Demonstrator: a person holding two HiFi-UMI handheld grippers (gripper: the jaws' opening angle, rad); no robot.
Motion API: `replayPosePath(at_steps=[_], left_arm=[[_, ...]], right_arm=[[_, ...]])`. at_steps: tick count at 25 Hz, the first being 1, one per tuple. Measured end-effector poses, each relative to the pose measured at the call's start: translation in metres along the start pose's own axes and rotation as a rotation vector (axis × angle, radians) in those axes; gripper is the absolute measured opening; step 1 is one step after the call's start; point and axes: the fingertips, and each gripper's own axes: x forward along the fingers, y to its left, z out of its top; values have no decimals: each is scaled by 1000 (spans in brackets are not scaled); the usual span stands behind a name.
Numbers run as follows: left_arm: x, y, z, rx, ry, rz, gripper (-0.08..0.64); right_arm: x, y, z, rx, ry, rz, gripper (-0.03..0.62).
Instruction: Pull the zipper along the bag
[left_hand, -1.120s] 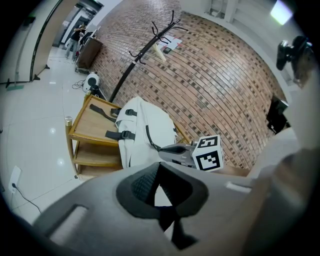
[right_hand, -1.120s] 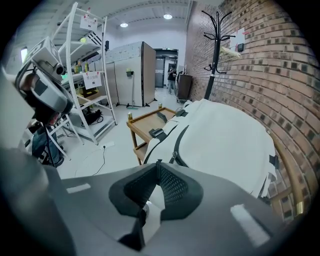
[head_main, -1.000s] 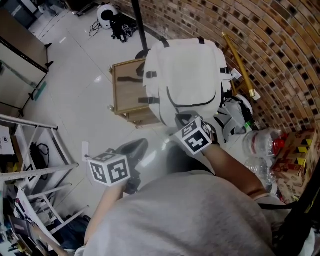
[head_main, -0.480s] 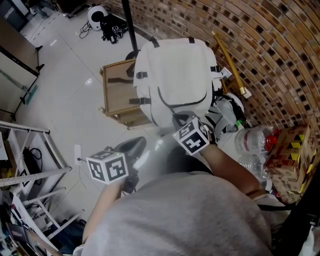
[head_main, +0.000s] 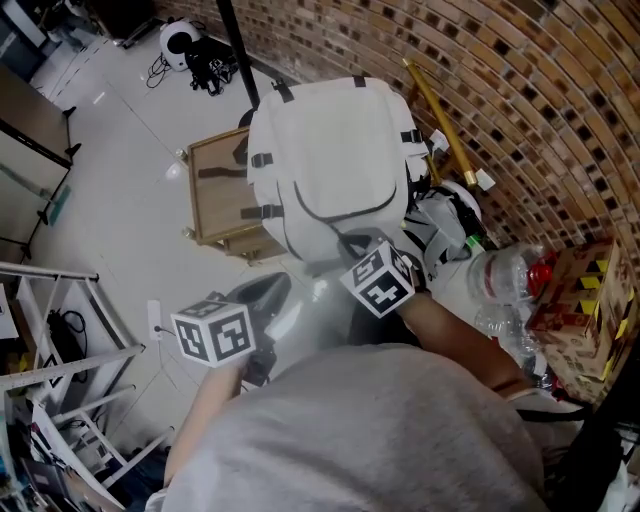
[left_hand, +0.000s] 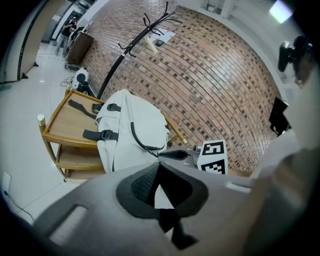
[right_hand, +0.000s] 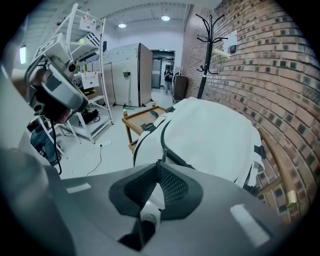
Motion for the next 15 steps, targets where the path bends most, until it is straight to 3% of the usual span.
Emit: replayPosePath(at_steps=[6,15], left_arm=[[28,-19,-1,-11,27,-29,0],[48,-29,-5,-35,42,9,0]], right_arm=[[-6,-9,-7,-33,-2,30,18],[-12,-29,-23,-25,1,73,18]])
